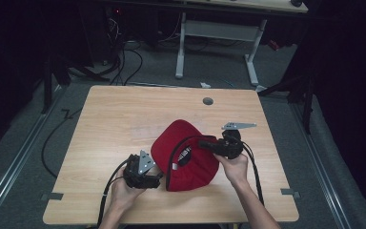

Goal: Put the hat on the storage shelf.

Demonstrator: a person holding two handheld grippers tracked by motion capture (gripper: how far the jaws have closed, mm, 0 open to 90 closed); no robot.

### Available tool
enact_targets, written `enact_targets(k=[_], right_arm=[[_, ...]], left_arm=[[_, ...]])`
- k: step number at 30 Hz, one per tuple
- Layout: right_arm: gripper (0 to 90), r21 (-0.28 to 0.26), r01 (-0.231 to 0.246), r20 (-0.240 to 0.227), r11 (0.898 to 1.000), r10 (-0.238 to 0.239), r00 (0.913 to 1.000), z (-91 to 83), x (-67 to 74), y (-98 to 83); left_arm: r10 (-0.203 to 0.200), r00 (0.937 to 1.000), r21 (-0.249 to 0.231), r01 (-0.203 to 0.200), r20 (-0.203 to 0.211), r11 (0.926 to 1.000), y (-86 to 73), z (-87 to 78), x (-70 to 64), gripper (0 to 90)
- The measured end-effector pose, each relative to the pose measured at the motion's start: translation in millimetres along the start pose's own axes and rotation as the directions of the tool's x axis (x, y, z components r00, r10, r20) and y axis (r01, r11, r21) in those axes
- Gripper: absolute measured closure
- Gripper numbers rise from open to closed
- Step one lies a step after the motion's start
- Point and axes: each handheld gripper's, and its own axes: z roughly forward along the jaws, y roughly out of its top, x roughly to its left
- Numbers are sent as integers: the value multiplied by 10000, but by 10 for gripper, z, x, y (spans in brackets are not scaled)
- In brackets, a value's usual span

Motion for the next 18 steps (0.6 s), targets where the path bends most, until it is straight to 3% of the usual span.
enact_targets(k=[7, 10, 18], right_arm=[[835, 471, 100, 338, 9988, -116, 9994, 50, 26, -18], [834, 640, 99, 275, 9979, -116, 9996, 69, 23, -23], [833, 1068, 108, 41, 9942, -113, 9999, 143, 73, -39]], left_arm=[[428, 9990, -36, -429, -150, 9991, -14, -11, -14, 175], [549, 9985, -116, -550, -67, 9984, -18, -11, -41, 189], [1115, 9923, -294, -1132, -544, 9931, -26, -14, -30, 244]])
